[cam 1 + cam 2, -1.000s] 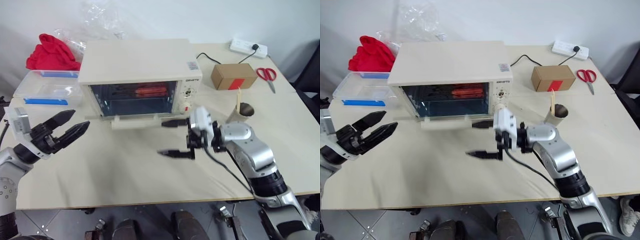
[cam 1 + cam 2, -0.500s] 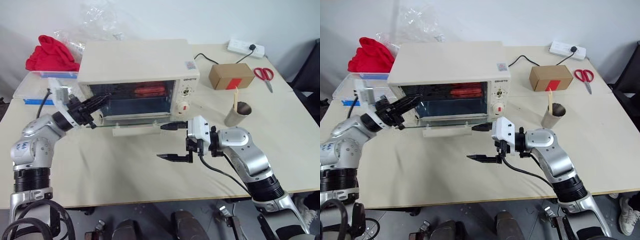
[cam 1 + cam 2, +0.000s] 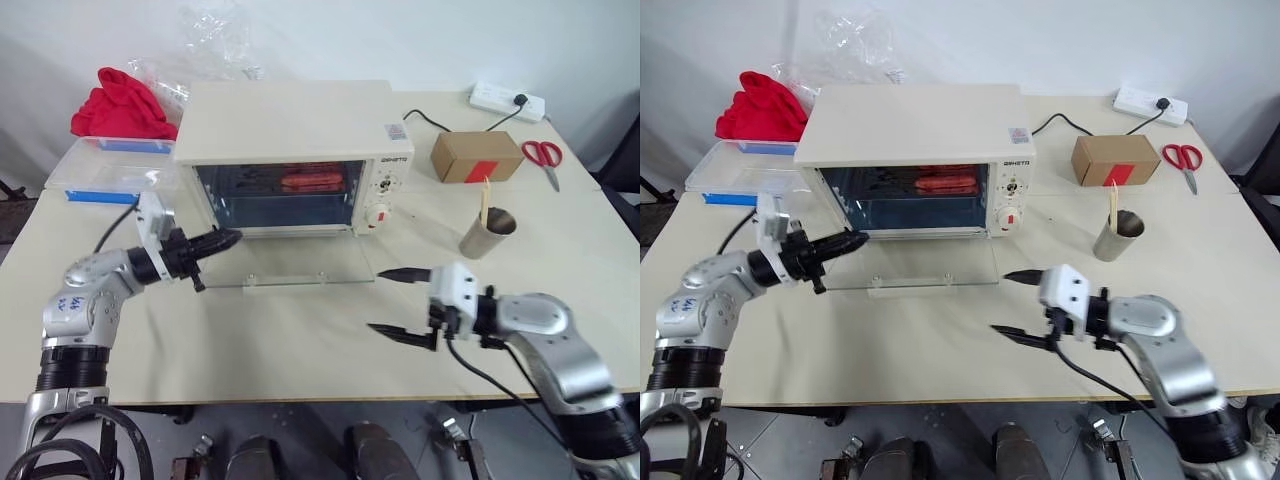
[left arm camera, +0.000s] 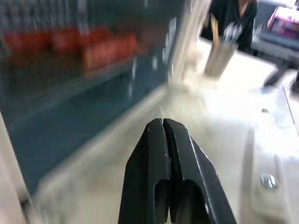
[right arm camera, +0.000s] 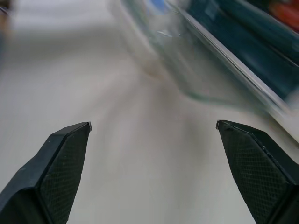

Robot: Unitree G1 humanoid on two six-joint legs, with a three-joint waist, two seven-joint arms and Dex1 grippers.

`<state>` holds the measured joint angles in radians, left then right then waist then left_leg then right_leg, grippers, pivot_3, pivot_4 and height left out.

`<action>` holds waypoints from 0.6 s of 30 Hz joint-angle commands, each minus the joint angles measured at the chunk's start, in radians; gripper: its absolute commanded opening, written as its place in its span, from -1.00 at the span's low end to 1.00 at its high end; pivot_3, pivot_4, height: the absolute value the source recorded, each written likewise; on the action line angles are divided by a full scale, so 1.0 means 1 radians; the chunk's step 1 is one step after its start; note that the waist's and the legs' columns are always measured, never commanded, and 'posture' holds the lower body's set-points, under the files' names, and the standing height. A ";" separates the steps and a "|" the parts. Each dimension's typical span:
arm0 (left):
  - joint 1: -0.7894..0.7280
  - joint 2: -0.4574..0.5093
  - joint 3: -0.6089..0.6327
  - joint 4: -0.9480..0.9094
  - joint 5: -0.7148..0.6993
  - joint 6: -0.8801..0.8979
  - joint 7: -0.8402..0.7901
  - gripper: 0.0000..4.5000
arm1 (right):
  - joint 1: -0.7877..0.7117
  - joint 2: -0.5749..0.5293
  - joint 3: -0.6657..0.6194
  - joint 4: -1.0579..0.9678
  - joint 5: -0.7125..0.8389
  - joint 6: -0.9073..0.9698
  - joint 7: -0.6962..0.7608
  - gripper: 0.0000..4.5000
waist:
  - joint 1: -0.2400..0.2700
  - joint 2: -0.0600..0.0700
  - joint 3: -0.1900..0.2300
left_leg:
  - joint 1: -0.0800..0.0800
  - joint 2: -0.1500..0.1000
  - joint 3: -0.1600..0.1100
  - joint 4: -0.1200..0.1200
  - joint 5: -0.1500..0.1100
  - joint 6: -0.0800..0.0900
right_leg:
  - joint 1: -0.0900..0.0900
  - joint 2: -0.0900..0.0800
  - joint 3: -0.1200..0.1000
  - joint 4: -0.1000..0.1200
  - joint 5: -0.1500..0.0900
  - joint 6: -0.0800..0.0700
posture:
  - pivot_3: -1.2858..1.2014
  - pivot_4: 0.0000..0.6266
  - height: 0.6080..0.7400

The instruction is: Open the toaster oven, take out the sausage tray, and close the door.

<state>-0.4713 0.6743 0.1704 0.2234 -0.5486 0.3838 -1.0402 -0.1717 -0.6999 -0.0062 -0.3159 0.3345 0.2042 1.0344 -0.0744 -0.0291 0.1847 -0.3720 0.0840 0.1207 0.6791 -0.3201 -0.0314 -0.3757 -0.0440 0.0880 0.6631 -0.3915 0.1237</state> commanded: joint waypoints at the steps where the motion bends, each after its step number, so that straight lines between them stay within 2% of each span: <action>1: 0.043 0.011 0.014 -0.029 0.023 -0.037 -0.009 -0.99 | 0.177 -0.086 -0.188 -0.088 0.030 -0.023 0.021 1.00 | 0.009 0.000 0.000 | 0.000 0.000 0.000 -0.001 0.000 0.000 | 0.000 0.000 0.000 0.000 0.000 0.000 | 0.03 -0.52 1.00; 3: 0.078 0.013 0.023 -0.046 0.026 -0.041 0.000 -0.99 | 0.201 -0.111 -0.226 -0.114 0.041 -0.013 0.012 1.00 | 0.016 0.000 0.000 | 0.001 -0.001 0.000 -0.003 0.000 0.000 | 0.001 0.000 0.000 -0.002 0.000 0.000 | 0.03 -0.52 1.00; 5: 0.114 0.009 0.034 -0.060 0.029 -0.048 0.011 -0.99 | 0.151 -0.116 -0.215 -0.154 0.056 0.026 -0.023 1.00 | 0.008 0.000 0.000 | 0.001 0.000 0.003 -0.002 0.000 0.000 | 0.000 0.000 0.003 -0.001 0.000 0.000 | 0.03 -0.52 1.00; 10: 0.186 0.005 0.034 -0.075 0.069 -0.101 0.028 -0.99 | -0.079 -0.046 -0.055 -0.209 0.023 0.124 -0.134 1.00 | 0.000 0.000 0.000 | 0.002 0.002 0.002 0.001 0.000 0.000 | 0.001 0.002 0.002 0.001 0.003 -0.001 | 0.03 -0.52 1.00; 15: 0.218 0.002 0.038 -0.103 0.072 -0.101 0.044 -0.99 | -0.357 0.101 0.185 -0.103 -0.205 0.215 -0.318 1.00 | -0.006 0.000 0.000 | 0.001 0.004 0.002 0.001 0.000 0.000 | -0.001 0.000 0.002 0.001 0.003 -0.001 | 0.03 -0.52 1.00; 16: 0.221 0.002 0.040 -0.105 0.072 -0.101 0.045 -0.99 | -0.388 0.127 0.213 -0.071 -0.240 0.182 -0.335 1.00 | -0.006 0.000 0.000 | 0.001 0.004 0.002 0.001 0.000 0.000 | -0.001 -0.001 0.002 0.001 0.003 -0.001 | 0.03 -0.52 1.00; 18: 0.237 -0.002 0.053 -0.118 0.066 -0.106 0.054 -0.99 | -0.487 0.186 0.329 0.071 -0.421 0.044 -0.428 1.00 | -0.010 0.000 0.000 | 0.000 0.004 0.002 0.000 0.000 0.000 | -0.002 -0.001 0.001 0.000 0.003 -0.001 | 0.03 -0.52 1.00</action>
<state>-0.2458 0.6729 0.2175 0.1271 -0.4847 0.2821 -0.9945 -0.6320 -0.5248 0.2848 -0.2879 0.0098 0.3280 0.6631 -0.0842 -0.0291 0.1846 -0.3716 0.0874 0.1238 0.6796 -0.3198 -0.0312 -0.3778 -0.0448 0.0886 0.6631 -0.3890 0.1227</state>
